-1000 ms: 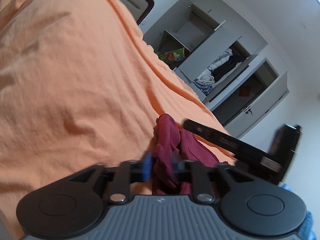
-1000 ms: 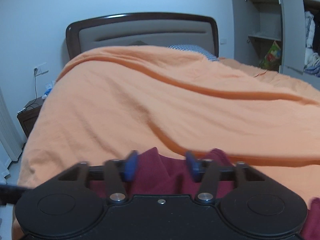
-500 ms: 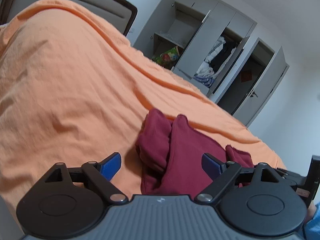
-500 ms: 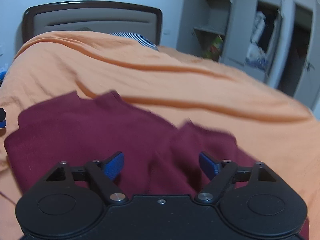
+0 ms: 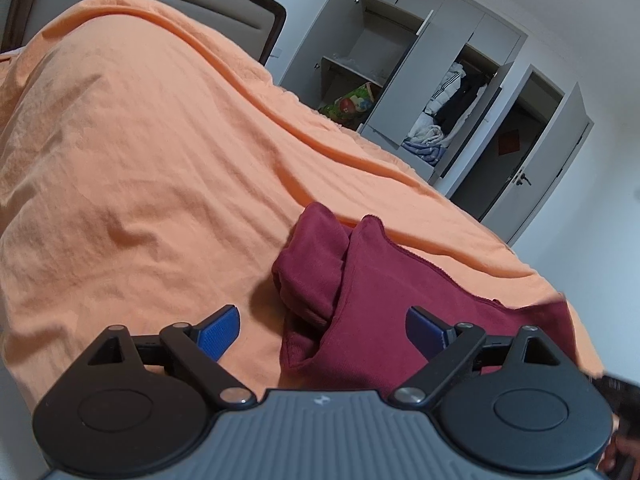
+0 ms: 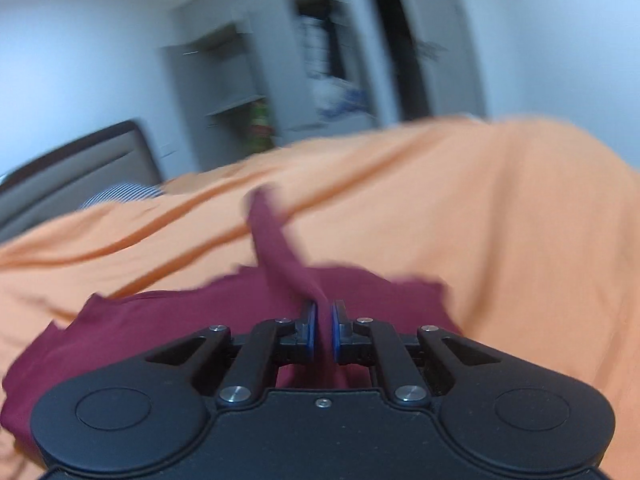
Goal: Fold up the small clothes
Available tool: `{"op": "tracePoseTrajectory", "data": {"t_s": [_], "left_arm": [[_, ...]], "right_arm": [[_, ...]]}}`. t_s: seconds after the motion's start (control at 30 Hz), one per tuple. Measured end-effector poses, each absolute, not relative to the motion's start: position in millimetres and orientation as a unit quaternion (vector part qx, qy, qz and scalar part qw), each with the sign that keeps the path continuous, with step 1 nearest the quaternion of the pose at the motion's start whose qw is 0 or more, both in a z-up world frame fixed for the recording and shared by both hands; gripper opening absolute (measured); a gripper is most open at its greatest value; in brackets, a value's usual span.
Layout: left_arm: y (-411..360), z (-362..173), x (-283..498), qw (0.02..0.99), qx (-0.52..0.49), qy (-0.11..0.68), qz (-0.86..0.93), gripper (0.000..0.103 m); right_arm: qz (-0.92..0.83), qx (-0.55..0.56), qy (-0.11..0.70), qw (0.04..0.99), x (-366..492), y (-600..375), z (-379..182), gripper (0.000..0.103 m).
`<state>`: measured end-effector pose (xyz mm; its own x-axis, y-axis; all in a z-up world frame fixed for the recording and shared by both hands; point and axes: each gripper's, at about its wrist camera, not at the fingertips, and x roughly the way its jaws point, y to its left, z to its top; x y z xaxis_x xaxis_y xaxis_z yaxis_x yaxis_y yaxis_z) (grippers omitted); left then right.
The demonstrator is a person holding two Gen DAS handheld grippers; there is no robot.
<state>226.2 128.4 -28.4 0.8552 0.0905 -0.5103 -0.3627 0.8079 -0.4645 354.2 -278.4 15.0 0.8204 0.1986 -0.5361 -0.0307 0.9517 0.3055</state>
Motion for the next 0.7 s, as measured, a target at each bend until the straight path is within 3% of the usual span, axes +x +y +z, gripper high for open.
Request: {"op": "tracePoseTrajectory", "data": {"t_s": [0.2,0.3,0.37,0.47,0.57,0.7], "left_arm": [[126.4,-29.8,226.4,0.915,-0.292,0.248,0.127,0.094],[123.9,-29.3,225.3,0.915,-0.289,0.251,0.129,0.098],[122.0,-28.3,225.9,0.914,-0.285,0.255,0.132,0.1],[119.0,-27.1,226.6,0.914,-0.276,0.264,0.137,0.101],[115.7,-25.1,226.9,0.914,-0.264,0.273,0.145,0.102],[114.0,-22.4,227.1,0.913,-0.254,0.28,0.153,0.102]], "right_arm": [[0.023,0.189,0.312,0.931,325.2,-312.4,-9.2,0.017],[0.026,0.189,0.298,0.935,315.8,-307.4,-6.5,0.037],[0.03,0.179,0.286,0.941,309.5,-299.9,-1.6,0.061],[0.04,0.143,0.269,0.952,299.8,-282.8,7.3,0.082],[0.055,0.108,0.263,0.957,297.8,-266.0,13.1,0.098],[0.068,0.076,0.263,0.959,293.1,-248.4,12.5,0.102]]}}
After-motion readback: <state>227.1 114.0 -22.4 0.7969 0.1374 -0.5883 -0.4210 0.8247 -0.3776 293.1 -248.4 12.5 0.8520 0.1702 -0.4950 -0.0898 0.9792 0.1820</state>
